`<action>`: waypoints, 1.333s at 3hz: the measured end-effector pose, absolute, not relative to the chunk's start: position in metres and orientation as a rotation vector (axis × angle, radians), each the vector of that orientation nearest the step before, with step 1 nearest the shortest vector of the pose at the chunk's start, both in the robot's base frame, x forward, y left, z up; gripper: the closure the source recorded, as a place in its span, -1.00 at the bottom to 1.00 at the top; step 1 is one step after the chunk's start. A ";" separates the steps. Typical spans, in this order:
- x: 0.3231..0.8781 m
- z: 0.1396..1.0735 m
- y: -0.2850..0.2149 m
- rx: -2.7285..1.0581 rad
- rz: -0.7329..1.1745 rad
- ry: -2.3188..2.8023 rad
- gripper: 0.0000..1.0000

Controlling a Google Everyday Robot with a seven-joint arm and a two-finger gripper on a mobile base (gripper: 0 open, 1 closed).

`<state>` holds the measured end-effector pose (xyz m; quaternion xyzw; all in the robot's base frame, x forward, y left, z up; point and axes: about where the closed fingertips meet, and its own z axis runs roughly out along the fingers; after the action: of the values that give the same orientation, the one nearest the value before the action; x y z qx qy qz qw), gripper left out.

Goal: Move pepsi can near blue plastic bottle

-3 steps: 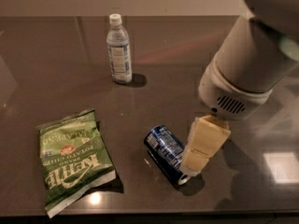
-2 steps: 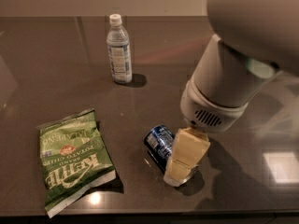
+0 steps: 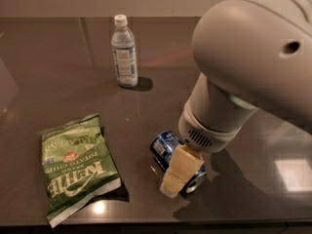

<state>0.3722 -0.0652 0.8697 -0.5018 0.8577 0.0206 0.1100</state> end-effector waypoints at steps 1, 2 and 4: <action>0.376 0.856 -0.068 -1.431 0.050 2.556 -1.00; 0.377 0.844 -0.066 -1.432 0.052 2.580 -0.66; 0.383 0.844 -0.063 -1.448 0.049 2.589 0.28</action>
Offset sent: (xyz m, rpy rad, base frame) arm 0.0057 0.0001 -0.0420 -0.0286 0.0575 -0.0570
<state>0.3828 -0.0625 0.8439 -0.4863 0.8693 0.0165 0.0871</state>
